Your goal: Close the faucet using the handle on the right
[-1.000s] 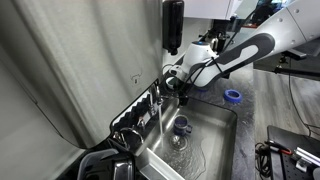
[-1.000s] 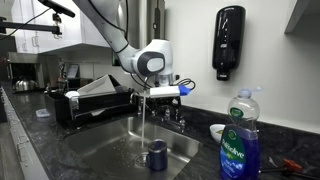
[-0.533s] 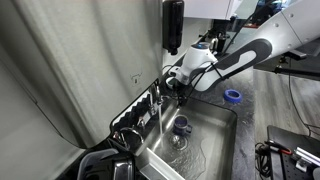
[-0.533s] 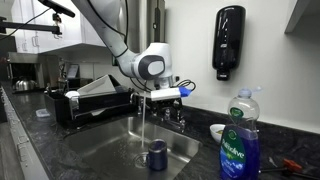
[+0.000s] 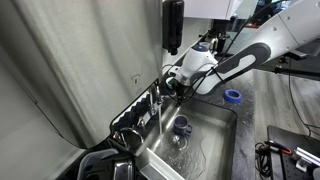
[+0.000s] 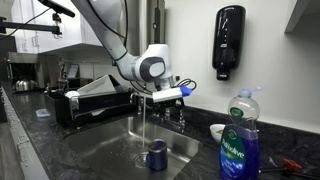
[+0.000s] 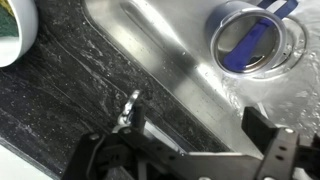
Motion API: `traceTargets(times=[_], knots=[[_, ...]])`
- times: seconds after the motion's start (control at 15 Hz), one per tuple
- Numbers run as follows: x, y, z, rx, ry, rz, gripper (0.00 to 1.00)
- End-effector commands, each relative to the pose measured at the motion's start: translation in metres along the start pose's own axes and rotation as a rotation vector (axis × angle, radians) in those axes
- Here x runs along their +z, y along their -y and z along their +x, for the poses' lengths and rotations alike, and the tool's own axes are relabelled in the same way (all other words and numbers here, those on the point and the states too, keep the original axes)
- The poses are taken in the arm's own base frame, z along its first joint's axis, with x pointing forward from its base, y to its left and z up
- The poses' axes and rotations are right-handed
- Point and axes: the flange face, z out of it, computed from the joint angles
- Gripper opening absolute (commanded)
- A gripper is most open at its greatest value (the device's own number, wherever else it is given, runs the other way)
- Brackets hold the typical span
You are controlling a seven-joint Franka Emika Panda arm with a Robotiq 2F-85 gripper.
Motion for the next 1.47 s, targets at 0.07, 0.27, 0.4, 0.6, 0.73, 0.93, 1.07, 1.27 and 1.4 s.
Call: traceTargets(times=[0.07,0.27,0.4,0.6,0.73,0.93,1.07,1.27,1.4], knots=[[0.005,-0.011,-0.01,0.004,0.001,-0.036,1.0],[0.005,-0.017,-0.014,0.007,0.004,-0.044,1.0],[0.006,-0.021,-0.016,0.009,0.006,-0.05,1.0],[0.006,-0.025,-0.017,0.007,0.009,-0.061,1.0],[0.006,-0.025,-0.016,0.001,0.01,-0.066,1.0],[0.007,-0.025,-0.012,-0.01,0.013,-0.081,1.0],[0.007,-0.026,-0.011,-0.017,0.014,-0.092,1.0],[0.011,-0.029,-0.011,-0.026,0.016,-0.112,1.0],[0.014,-0.031,-0.012,-0.031,0.019,-0.124,1.0]])
